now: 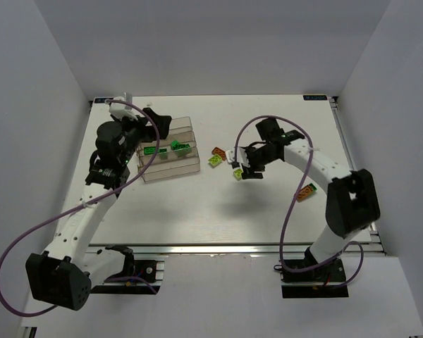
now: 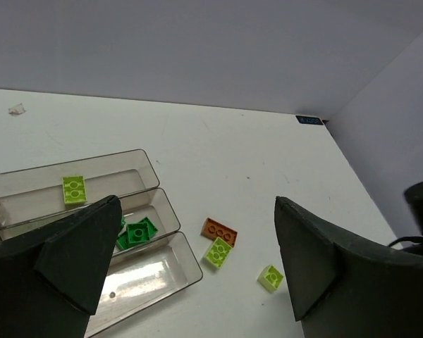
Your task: Sort the legos into containers by color
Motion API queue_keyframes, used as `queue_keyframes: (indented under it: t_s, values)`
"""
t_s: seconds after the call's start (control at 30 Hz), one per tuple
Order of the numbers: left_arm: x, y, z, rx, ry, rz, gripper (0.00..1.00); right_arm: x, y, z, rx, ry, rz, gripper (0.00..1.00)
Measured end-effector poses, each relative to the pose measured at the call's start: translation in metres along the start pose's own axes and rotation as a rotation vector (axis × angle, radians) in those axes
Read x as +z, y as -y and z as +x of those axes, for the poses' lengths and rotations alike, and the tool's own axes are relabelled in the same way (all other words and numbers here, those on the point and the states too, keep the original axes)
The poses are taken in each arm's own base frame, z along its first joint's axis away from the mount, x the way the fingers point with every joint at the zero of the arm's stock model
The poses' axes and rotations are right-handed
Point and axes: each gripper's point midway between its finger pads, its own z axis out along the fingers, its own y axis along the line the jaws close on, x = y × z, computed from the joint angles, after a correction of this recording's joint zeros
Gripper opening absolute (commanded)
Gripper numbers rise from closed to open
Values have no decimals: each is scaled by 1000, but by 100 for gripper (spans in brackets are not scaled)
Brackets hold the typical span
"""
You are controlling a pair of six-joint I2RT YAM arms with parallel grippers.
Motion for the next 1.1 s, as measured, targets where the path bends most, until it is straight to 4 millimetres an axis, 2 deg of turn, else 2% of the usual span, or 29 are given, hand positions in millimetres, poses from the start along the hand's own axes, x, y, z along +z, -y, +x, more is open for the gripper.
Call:
queue_keyframes:
  t_s: [0.1, 0.2, 0.4, 0.6, 1.1]
  values:
    - [-4, 1, -1, 5, 7, 6, 98, 21, -5, 22, -24, -55, -96, 64]
    - [-8, 5, -8, 10, 29, 18, 98, 38, 1, 42, -30, -101, -153, 64]
    - [-8, 9, -11, 10, 39, 37, 98, 52, 9, 67, -42, -173, -186, 66]
    - [-8, 9, -11, 9, 41, 40, 98, 55, 17, 74, -55, -203, -182, 68]
    - [-8, 9, -9, 8, 38, 38, 98, 67, 14, 80, -61, -219, -202, 66]
